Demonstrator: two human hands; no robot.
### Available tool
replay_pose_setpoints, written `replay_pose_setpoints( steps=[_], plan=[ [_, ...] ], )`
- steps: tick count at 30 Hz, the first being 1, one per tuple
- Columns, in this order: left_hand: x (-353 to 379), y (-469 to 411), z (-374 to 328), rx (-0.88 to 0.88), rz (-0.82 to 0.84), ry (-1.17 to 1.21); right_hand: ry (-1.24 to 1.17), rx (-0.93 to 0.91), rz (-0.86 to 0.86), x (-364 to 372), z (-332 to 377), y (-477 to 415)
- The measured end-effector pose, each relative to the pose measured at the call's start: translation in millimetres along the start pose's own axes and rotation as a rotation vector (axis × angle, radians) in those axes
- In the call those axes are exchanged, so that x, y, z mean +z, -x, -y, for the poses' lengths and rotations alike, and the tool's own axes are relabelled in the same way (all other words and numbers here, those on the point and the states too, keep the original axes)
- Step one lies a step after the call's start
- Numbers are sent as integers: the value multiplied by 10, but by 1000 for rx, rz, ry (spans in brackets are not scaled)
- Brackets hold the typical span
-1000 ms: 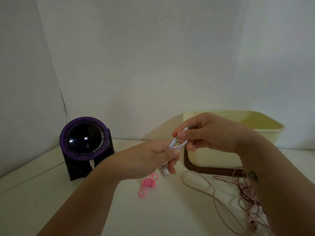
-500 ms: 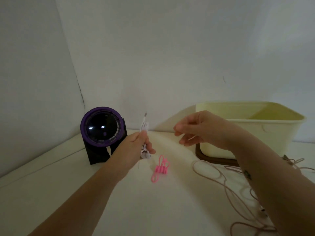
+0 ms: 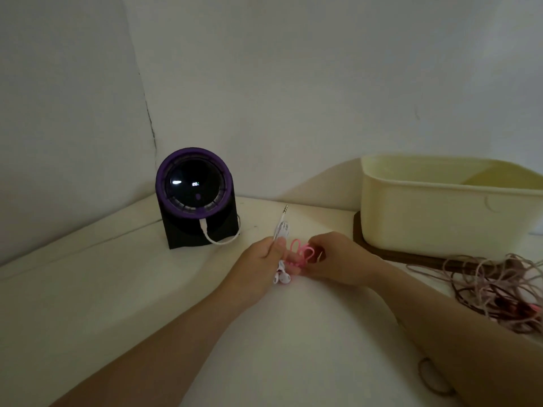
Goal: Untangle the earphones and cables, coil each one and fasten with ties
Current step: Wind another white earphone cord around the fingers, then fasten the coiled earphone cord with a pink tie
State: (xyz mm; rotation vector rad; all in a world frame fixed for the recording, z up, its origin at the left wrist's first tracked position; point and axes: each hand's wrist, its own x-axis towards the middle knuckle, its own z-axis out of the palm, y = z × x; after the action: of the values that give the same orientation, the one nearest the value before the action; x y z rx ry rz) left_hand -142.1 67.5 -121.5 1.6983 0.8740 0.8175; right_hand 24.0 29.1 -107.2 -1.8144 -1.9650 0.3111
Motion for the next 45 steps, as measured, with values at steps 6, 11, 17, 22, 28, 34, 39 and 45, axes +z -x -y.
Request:
replay_pose_setpoints(
  steps=[6,11,17,22,28,34,39,45],
  plan=[
    [26,7,43,106,-23,-189,-136,-28,60,-49,-57,8],
    [13,1,32,96,-19,-179,-180,-5,123,-92,-115,-4],
    [30,17,-67,7,5,82,-447,70,53,-378,-96,188],
    [-14,3,-637,44,-72,476,-705,-10,-276,-929,119,463],
    [370,41,-1291,249,-48,372,-560,-168,-392,-1277,454,688],
    [680,102,-1638,510,-139,-32,-418,-168,-564,-1466,465,837],
    [796,122,-1783,670,-212,-291,-316,-102,-677,-1585,423,906],
    [782,-26,-1630,633,-251,-260,-235,0,-534,-1716,319,992]
  ],
)
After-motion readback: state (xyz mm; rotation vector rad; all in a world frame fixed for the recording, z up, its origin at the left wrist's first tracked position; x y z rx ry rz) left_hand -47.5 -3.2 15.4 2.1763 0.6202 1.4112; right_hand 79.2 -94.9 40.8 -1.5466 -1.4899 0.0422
